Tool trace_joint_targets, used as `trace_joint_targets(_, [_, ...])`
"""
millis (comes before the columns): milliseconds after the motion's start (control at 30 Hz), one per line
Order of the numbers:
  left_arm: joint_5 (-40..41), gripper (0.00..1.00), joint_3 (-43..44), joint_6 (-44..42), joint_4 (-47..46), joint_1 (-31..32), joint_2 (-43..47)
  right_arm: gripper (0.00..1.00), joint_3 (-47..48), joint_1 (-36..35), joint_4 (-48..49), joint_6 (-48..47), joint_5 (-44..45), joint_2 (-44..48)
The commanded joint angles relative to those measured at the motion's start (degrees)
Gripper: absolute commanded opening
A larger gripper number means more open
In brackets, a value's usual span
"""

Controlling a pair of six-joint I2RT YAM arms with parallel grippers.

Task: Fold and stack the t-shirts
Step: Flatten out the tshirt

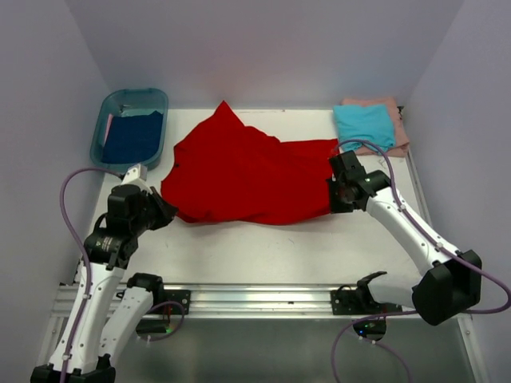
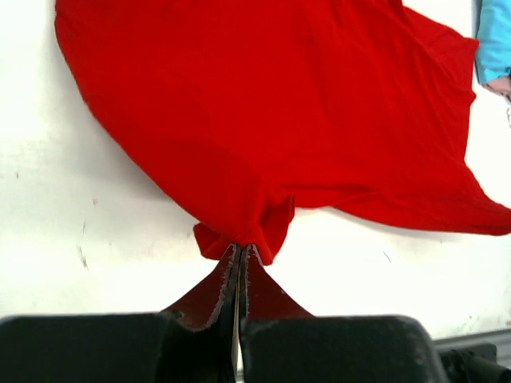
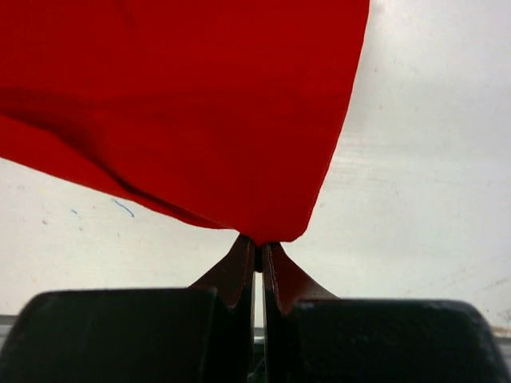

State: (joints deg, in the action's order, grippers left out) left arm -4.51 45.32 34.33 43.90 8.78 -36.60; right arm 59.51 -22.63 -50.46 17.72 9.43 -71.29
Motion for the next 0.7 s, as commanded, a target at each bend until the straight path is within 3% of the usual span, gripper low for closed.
trace_joint_targets(0, [-3.05, 0.0, 3.71, 3.73, 8.55, 0.19, 3.37, 0.0, 1.75, -1.01, -7.01, 2.23, -0.73, 0.71])
trace_joint_targets(167, [-1.72, 0.0, 7.94, 5.57, 16.12, 0.19, 5.57, 0.0, 3.07, -1.89, -12.72, 3.99, -1.69, 2.47])
trace_joint_targets(433, [-3.93, 0.0, 6.53, 6.9, 22.19, 0.19, 6.45, 0.0, 7.28, -4.17, -23.8, 5.93, -2.58, 3.78])
trace_joint_targets(667, [-4.81, 0.0, 10.39, 8.13, 25.53, 0.1, 6.63, 0.0, 7.64, -4.61, -30.92, 6.01, -4.33, 5.8])
